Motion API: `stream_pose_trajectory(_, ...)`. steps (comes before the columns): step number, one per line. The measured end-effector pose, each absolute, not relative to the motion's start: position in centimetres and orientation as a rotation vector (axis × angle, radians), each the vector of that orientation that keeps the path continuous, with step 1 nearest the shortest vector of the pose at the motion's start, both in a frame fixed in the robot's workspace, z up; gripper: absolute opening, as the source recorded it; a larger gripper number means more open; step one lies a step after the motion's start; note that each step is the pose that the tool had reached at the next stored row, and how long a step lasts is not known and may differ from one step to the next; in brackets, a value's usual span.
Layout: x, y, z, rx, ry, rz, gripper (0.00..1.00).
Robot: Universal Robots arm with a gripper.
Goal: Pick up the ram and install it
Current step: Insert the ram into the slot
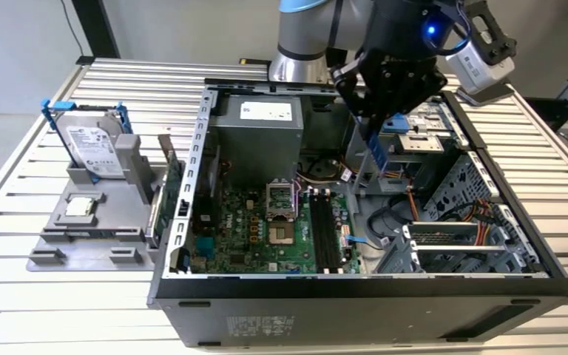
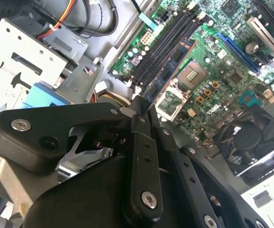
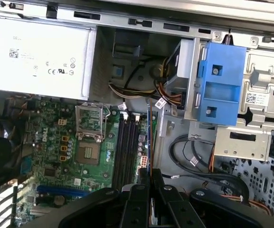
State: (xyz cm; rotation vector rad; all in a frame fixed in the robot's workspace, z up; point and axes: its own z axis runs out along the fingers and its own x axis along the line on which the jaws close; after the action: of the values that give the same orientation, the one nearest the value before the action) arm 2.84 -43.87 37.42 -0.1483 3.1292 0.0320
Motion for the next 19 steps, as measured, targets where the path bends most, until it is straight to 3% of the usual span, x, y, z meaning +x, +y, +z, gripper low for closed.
stream_pose_trajectory(19, 2.8, -43.9, 35.3, -0.141, 3.129, 0.032, 0.0)
